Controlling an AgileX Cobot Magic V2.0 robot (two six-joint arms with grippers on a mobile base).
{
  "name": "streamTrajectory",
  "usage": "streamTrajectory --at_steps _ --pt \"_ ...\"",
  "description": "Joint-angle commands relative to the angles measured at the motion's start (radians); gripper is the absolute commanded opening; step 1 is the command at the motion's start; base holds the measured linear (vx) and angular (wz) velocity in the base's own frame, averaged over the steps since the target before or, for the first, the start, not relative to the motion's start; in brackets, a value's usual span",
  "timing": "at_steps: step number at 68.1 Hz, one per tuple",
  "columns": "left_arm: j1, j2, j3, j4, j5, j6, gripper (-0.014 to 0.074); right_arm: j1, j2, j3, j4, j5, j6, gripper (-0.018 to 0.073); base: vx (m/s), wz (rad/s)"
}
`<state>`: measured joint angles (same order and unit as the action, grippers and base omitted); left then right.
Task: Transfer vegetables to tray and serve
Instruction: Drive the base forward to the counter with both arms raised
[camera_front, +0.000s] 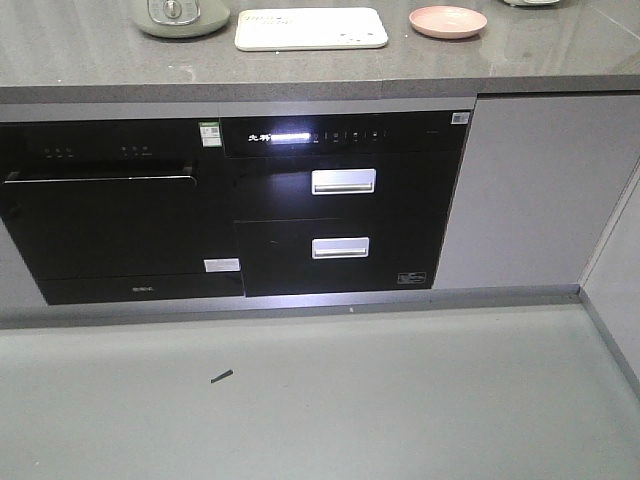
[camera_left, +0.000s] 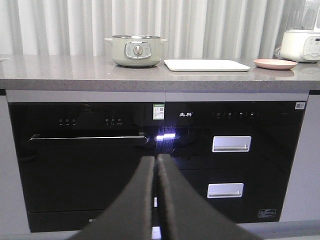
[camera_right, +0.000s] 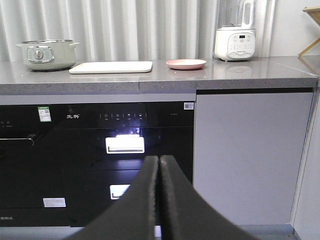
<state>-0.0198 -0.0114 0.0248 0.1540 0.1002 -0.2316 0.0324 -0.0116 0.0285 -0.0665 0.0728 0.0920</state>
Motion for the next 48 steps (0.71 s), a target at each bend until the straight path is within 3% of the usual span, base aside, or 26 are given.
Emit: streamTrajectory --at_steps 1,48 --pt "-0.001 -0.013 0.01 0.0 -0.071 -0.004 -0.0006 0.002 0.014 0.007 -0.003 -0.08 -0.007 -0.0003 0.16 -0.06" --pt "-0.001 -0.013 0.01 0.0 -0.071 -0.004 -0.0006 0.002 0.014 0.007 -0.003 -0.08 -0.007 -0.0003 0.17 -0.05"
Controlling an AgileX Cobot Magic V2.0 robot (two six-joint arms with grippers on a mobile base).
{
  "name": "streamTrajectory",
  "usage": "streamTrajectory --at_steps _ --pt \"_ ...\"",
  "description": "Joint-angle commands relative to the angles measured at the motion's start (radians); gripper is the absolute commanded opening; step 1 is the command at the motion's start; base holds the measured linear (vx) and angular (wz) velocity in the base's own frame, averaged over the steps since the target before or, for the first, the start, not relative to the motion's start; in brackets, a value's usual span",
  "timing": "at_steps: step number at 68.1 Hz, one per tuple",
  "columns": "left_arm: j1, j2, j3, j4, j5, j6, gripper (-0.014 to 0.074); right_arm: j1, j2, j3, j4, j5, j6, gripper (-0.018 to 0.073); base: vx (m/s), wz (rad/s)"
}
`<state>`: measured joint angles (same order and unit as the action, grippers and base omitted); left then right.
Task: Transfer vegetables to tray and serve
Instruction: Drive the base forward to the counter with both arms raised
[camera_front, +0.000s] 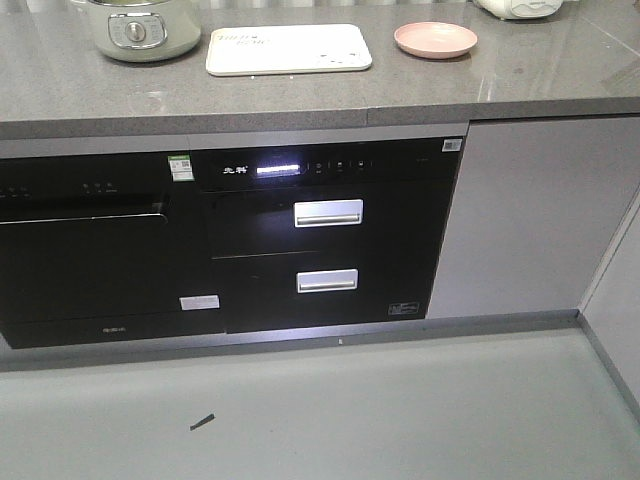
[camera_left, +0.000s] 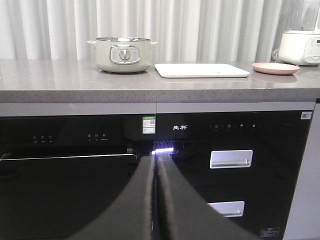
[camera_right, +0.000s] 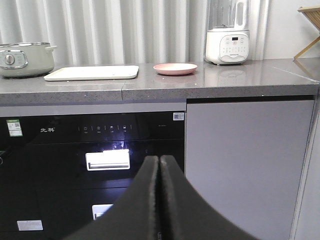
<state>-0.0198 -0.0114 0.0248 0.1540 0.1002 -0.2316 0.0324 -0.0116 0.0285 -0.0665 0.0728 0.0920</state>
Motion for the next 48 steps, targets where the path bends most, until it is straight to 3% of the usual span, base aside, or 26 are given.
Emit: streamTrajectory --at_steps 1,48 --pt "-0.001 -0.013 0.01 0.0 -0.071 -0.004 -0.0006 0.002 0.014 0.007 -0.003 -0.08 -0.007 -0.0003 0.18 0.0" --pt "-0.001 -0.013 0.01 0.0 -0.071 -0.004 -0.0006 0.002 0.014 0.007 -0.003 -0.08 -0.007 -0.0003 0.17 -0.01"
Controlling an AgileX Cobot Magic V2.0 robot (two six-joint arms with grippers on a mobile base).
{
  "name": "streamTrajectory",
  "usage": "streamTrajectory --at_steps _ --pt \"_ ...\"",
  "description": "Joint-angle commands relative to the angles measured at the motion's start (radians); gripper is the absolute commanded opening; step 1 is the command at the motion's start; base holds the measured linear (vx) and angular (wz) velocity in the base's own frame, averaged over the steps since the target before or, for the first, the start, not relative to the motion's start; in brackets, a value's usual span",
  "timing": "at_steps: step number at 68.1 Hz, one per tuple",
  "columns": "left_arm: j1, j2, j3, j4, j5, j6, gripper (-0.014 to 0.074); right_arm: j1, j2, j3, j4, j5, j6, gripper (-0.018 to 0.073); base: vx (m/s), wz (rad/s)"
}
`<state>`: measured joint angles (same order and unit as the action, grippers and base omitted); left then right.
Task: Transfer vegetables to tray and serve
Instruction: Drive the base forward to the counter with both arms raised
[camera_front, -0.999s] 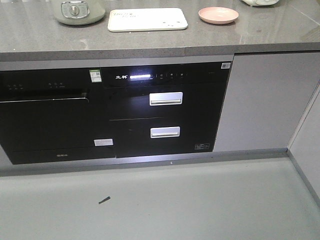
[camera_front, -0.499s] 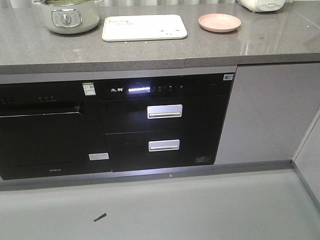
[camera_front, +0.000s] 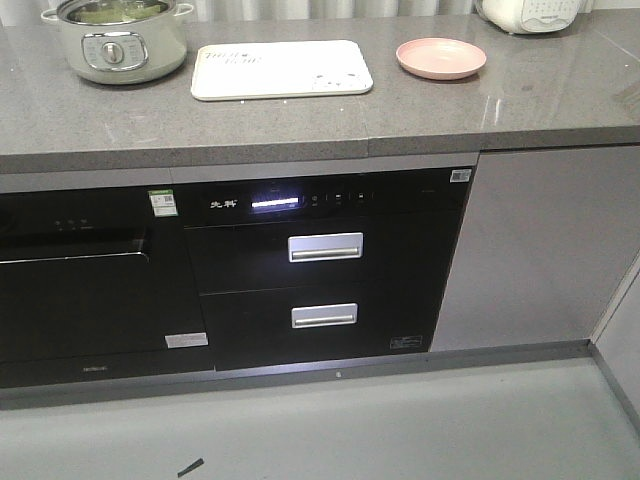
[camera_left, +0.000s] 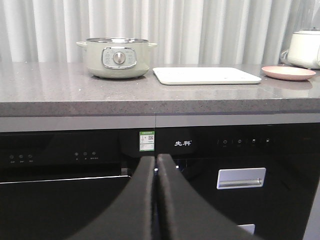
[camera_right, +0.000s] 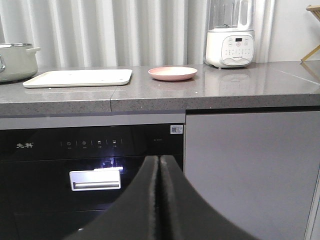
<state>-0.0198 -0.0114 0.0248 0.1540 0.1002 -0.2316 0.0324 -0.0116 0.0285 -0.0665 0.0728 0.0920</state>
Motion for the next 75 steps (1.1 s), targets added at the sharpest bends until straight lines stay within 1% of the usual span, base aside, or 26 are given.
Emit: streamTrajectory --at_steps 1,75 --pt "-0.001 -0.013 0.01 0.0 -0.071 -0.004 -0.0006 0.002 0.014 0.007 -0.003 -0.08 -0.007 -0.0003 0.15 -0.05" --pt "-0.001 -0.013 0.01 0.0 -0.071 -0.004 -0.0006 0.002 0.014 0.007 -0.003 -0.08 -0.007 -0.0003 0.16 0.0"
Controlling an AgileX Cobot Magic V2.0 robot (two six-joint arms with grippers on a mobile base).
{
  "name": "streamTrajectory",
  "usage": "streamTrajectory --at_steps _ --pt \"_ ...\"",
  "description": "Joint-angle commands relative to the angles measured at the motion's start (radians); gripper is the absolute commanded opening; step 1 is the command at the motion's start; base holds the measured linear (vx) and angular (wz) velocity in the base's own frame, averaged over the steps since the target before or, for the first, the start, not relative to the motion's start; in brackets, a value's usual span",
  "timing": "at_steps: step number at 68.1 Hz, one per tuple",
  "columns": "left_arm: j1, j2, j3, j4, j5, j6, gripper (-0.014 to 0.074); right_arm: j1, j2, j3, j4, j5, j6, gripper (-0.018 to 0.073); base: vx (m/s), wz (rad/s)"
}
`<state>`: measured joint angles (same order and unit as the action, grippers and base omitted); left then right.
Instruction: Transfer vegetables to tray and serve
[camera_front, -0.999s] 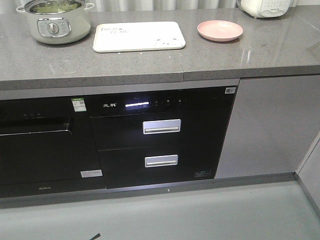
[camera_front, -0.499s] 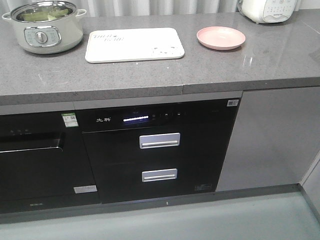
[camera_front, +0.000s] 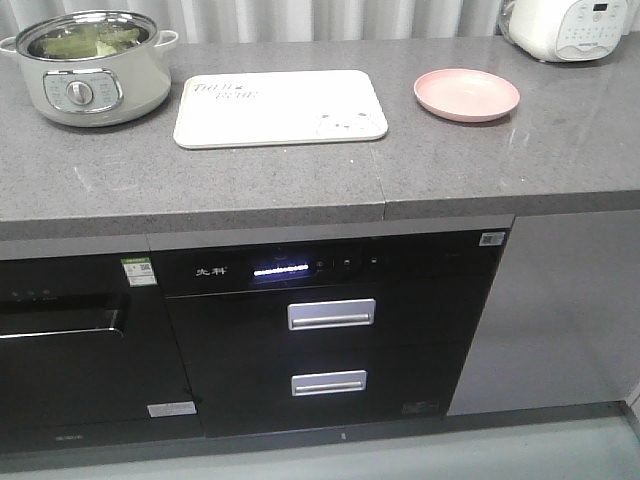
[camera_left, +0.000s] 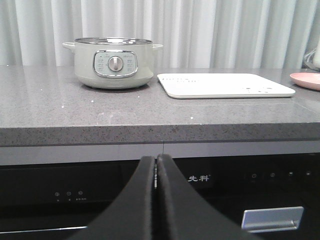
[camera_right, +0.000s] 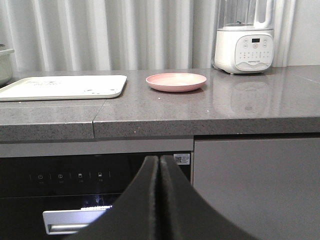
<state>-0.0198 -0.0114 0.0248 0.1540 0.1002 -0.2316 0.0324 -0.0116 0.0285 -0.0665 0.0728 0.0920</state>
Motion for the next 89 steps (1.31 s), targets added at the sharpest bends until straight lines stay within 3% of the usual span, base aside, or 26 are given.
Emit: streamTrajectory --at_steps 1,89 --pt "-0.001 -0.013 0.01 0.0 -0.071 -0.004 -0.0006 0.002 0.014 0.007 -0.003 -0.08 -0.007 -0.0003 0.15 0.05" --pt "-0.001 -0.013 0.01 0.0 -0.071 -0.004 -0.0006 0.002 0.014 0.007 -0.003 -0.08 -0.007 -0.0003 0.14 0.01"
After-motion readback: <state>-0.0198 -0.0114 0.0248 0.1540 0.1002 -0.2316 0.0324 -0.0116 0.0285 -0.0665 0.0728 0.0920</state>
